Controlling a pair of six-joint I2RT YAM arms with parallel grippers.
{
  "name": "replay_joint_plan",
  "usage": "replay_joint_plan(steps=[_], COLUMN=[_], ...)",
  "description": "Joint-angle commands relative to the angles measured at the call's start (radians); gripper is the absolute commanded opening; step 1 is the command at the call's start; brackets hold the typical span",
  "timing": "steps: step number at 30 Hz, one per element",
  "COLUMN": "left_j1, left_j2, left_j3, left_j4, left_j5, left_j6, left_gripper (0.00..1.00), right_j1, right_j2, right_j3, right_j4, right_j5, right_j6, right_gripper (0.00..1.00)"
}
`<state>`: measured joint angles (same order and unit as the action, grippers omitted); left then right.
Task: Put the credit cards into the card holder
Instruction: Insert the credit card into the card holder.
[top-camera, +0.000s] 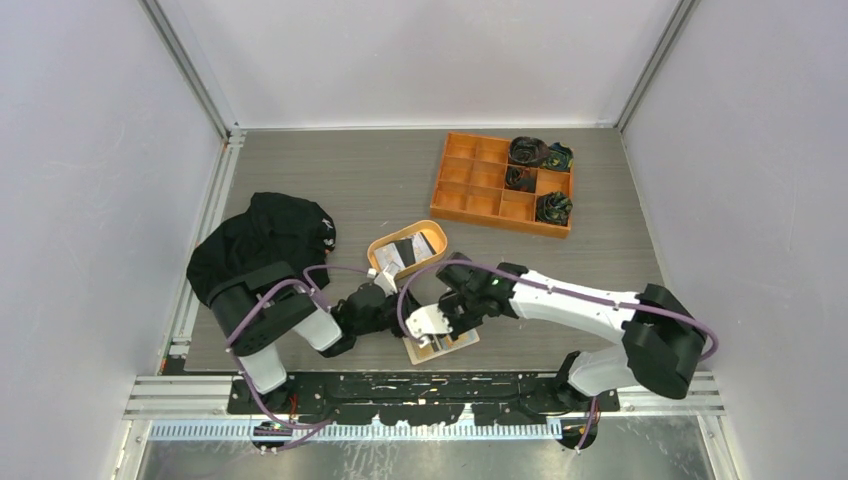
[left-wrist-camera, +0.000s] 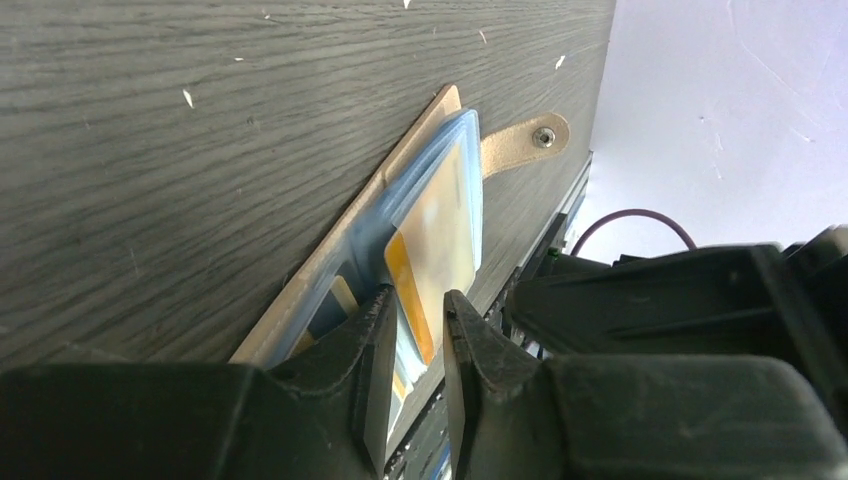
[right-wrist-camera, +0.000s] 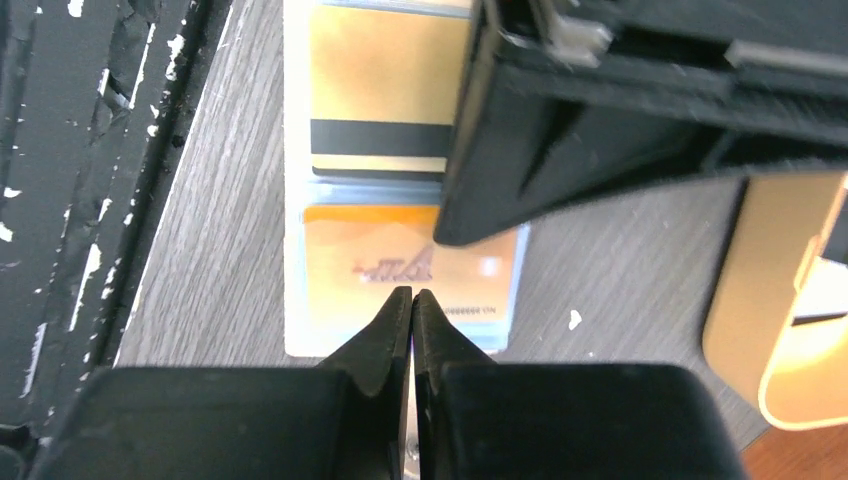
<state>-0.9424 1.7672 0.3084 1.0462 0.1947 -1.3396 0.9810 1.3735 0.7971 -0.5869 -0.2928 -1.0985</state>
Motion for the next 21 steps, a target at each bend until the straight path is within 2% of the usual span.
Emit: replay_joint_plan(steps=[1, 7, 14, 17, 21], left_j1=[0.005, 0.005, 0.005, 0.006, 0.005], left_j2=[-0.124, -0.350, -0.670, -0.829, -0.987], left_j3=[-0.002, 0.027, 0.050, 0.019, -0.071], left_j4=[-0.193, -0.533, -0.894, -0.948, -0.887], left_j5=[-0.030, -0.095, -0.173, -0.188, -0.187], left_j6=[0.077, 0.178, 0.320, 0.367, 0.371], left_gripper=[0.26, 0.26, 0.26, 0.26, 0.44], right_j1=[-0.073, -0.132, -0.142, -0.142, -0.141], right_j2=[-0.089, -0.124, -0.117, -0.099, -0.064], right_j3=[0.065, 0.083, 0.087, 0.077, 0.068], right_j4=[-0.065, -0.118, -0.178, -0.199, -0.192], right_j5=[-0.170, -0.268, -0.351, -0.384, -0.395], right_j6=[0.035, 0.038, -0.015, -0.059, -0.070], right_gripper=[0.09, 0.15, 0.23, 0.26, 0.27])
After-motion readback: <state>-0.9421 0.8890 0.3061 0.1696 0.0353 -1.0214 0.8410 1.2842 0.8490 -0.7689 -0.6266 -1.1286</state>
